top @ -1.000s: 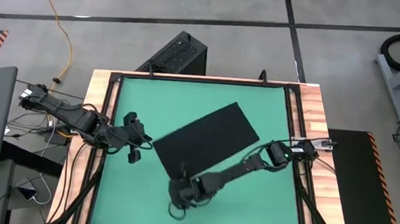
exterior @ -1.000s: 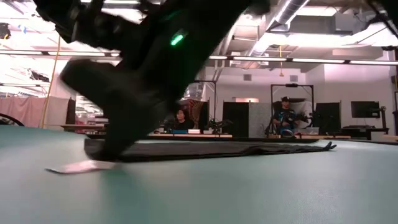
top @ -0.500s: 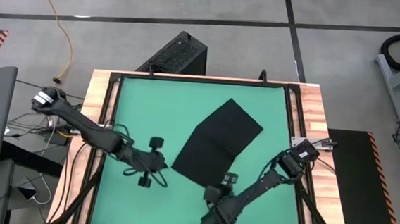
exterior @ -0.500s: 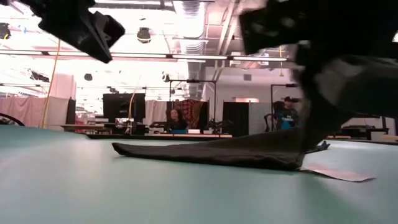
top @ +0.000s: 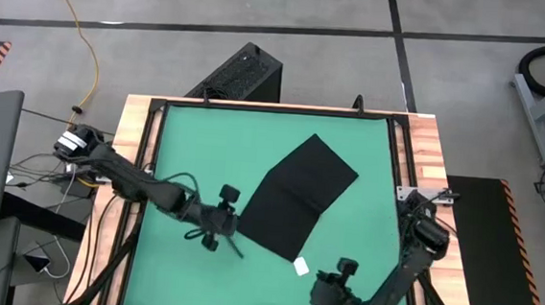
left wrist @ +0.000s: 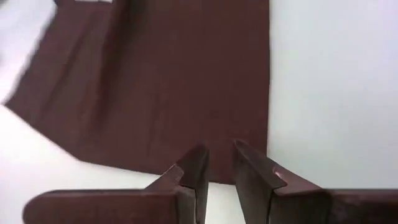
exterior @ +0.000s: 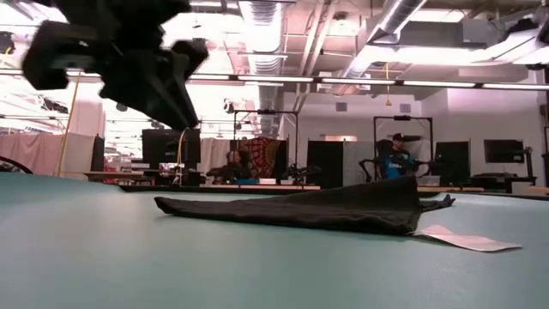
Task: Roll towel
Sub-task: Fold the black towel
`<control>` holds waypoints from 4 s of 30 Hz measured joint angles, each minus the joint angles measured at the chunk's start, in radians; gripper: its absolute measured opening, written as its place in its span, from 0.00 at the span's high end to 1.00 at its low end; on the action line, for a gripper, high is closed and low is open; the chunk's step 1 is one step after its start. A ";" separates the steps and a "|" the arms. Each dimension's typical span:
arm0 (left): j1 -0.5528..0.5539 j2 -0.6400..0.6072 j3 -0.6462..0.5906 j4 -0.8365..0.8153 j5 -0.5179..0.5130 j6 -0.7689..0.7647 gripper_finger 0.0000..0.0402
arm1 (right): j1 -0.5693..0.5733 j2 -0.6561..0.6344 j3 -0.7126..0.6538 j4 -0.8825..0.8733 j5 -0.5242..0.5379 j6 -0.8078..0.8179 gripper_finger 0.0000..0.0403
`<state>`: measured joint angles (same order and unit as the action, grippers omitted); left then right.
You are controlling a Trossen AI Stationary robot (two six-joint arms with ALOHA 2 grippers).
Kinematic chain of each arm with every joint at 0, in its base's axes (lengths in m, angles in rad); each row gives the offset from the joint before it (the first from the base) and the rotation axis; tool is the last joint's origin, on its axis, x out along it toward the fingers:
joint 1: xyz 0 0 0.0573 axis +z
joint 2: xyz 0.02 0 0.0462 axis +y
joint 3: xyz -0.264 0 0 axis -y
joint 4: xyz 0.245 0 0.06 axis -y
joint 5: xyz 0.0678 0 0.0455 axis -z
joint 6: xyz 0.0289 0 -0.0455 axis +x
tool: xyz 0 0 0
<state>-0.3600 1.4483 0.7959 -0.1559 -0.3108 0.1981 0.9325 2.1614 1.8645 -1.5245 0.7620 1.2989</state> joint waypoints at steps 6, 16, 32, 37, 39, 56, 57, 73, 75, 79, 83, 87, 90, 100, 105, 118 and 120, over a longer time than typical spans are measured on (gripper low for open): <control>0.071 0.095 0.000 -0.017 0.082 0.002 0.98 | 0.003 -0.014 0.001 -0.002 0.000 0.037 0.84; 0.071 0.225 0.001 -0.005 0.094 -0.090 1.00 | 0.003 -0.014 0.001 0.009 -0.006 0.040 0.84; -0.189 0.241 -0.001 0.097 0.062 -0.499 1.00 | -0.276 -0.031 -0.074 -0.047 0.150 0.068 0.98; -0.209 0.241 0.000 0.157 0.023 -0.507 1.00 | -0.515 -0.067 -0.152 -0.026 0.147 -0.112 0.99; -0.211 0.241 0.000 0.159 0.019 -0.507 1.00 | -0.604 -0.085 -0.182 -0.016 0.134 -0.188 0.99; -0.204 0.240 0.000 0.185 0.087 -0.394 1.00 | -1.065 -0.153 -0.575 0.848 -0.054 -0.856 1.00; -0.199 0.240 0.000 0.185 0.087 -0.394 1.00 | -1.080 -0.145 -0.578 0.876 -0.079 -0.883 1.00; -0.162 0.239 0.000 0.184 0.063 -0.429 1.00 | -1.248 -0.144 -0.536 1.262 -0.408 -1.250 1.00; -0.162 0.238 0.000 0.184 0.047 -0.454 1.00 | -1.233 -0.146 -0.507 1.244 -0.397 -1.255 1.00; -0.165 0.238 0.000 0.185 0.042 -0.507 1.00 | -1.163 -0.179 -0.468 1.118 -0.331 -1.249 1.00; -0.175 0.238 0.000 0.206 0.045 -0.509 1.00 | -1.133 -0.168 -0.492 1.049 -0.327 -1.237 1.00; -0.176 0.238 0.000 0.229 0.045 -0.508 1.00 | -1.139 -0.147 -0.517 1.039 -0.315 -1.209 1.00; -0.175 0.238 0.000 0.227 0.053 -0.507 1.00 | -1.145 -0.145 -0.513 1.048 -0.329 -1.198 1.00; -0.175 0.238 0.000 0.227 0.063 -0.475 1.00 | -1.228 -0.144 -0.515 1.150 -0.484 -1.235 1.00; -0.160 0.238 0.000 0.226 0.063 -0.442 1.00 | -1.256 -0.144 -0.515 1.278 -0.560 -1.283 1.00; 0.061 0.068 -0.019 0.248 -0.081 -0.095 1.00 | -0.983 -0.582 -0.515 0.944 -0.213 -1.241 1.00; 0.153 0.036 -0.040 0.303 0.003 -0.010 1.00 | -0.876 -0.693 -0.515 0.835 -0.134 -1.148 1.00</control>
<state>-0.2069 1.4842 0.7557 0.1468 -0.3080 0.1879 0.0567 1.4682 1.3491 -0.6894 0.6283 0.1507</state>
